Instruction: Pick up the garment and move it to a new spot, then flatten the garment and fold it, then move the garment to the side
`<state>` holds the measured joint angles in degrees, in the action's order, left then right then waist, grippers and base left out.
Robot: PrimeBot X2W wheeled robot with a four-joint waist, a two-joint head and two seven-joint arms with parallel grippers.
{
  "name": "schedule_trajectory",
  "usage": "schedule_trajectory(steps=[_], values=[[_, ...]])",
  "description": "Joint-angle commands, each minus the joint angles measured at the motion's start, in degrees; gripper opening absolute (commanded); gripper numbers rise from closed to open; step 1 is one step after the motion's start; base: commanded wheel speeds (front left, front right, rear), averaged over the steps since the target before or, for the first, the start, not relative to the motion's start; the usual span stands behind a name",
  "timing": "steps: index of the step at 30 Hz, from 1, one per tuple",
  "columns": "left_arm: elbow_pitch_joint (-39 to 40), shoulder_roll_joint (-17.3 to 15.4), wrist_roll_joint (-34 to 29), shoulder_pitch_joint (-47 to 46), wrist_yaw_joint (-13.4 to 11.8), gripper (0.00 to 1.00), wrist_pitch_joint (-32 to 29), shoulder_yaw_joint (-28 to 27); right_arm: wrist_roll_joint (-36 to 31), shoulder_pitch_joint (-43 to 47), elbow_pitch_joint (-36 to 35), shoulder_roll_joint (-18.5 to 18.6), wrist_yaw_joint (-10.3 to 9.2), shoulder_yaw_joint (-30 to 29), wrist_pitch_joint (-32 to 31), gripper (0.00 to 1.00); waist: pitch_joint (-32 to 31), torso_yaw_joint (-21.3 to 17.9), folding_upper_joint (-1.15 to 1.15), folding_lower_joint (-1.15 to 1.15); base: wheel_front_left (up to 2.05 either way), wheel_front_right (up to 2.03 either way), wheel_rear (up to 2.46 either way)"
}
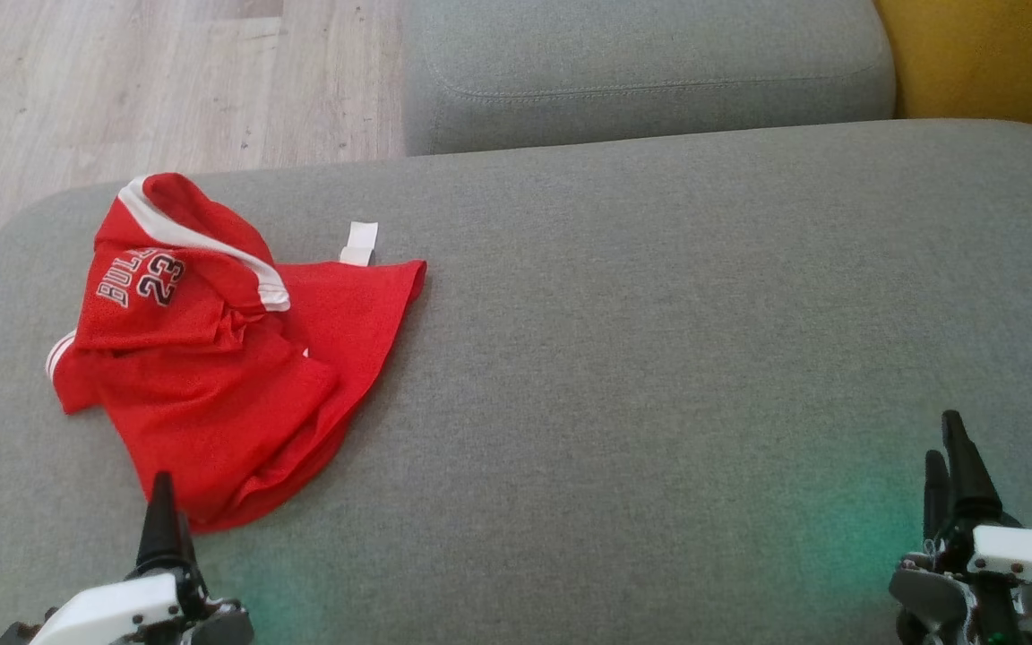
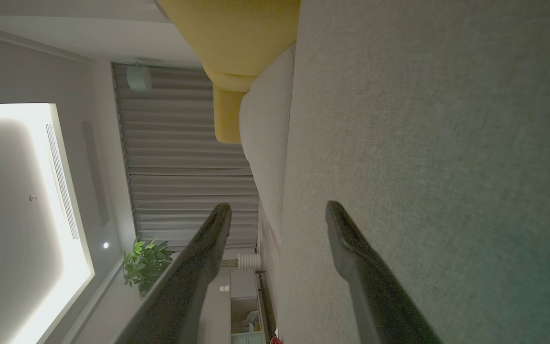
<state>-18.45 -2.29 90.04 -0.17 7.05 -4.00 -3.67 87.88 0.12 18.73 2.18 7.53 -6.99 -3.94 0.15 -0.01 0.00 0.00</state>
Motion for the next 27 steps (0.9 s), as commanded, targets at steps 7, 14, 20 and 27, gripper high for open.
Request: schedule_trajectory(steps=[7,14,20,27], values=[[2.6,-0.3,-3.4,-2.0,0.1,1.00,1.7,-0.9,-5.9,-2.3,-3.6,0.3,-0.01,-0.3,1.7,1.00,0.0,0.1,0.00,0.00,0.00,0.00,0.00],[4.9,-0.3,-8.6,-2.6,-0.8,1.00,2.9,-1.6,-12.7,-2.8,-5.4,0.3,-0.01,-0.8,2.9,1.00,0.0,0.1,0.00,0.00,0.00,0.00,0.00],[7.9,-0.3,-14.8,-2.7,-3.0,1.00,3.9,-0.3,-19.8,-2.9,-7.8,0.4,-0.01,-0.5,3.9,1.00,0.1,0.1,0.00,0.00,0.00,0.00,0.00],[10.2,-0.3,-21.3,-2.8,-4.5,1.00,4.9,2.2,-27.2,-2.8,-9.8,0.4,-0.01,0.5,4.9,1.00,0.2,0.0,0.00,0.00,0.00,0.00,0.00]])
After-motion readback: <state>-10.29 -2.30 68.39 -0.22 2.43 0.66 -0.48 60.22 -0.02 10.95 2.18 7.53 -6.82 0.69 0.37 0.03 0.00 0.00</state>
